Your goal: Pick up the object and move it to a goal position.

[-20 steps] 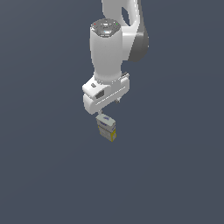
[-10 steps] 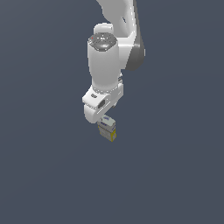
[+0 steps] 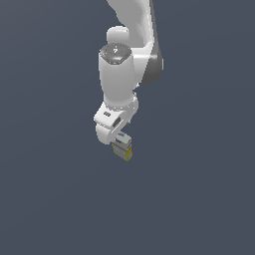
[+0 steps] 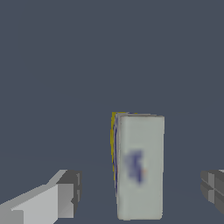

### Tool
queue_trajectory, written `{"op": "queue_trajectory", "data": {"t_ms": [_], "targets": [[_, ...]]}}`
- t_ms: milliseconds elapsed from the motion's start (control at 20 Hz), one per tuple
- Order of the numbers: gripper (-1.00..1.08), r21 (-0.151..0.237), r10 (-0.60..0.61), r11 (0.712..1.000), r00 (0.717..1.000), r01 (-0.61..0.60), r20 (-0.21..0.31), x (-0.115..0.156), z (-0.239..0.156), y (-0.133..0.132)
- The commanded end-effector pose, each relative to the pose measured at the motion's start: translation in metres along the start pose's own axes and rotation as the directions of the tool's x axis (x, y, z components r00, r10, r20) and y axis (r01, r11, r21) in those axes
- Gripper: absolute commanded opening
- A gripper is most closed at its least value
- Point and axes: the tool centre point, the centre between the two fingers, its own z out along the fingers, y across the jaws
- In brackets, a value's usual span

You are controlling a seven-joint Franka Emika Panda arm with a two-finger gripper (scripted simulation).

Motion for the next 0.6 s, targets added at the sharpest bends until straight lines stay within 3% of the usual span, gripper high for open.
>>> {"op": "queue_trajectory", "data": {"t_ms": [0, 550], "targets": [[1.0, 0.0, 0.0, 1.0, 1.0, 0.0, 0.0, 0.0, 0.0, 0.0], [1.0, 0.0, -0.004, 1.0, 1.0, 0.004, 0.0, 0.0, 0.037, -0.001]]}}
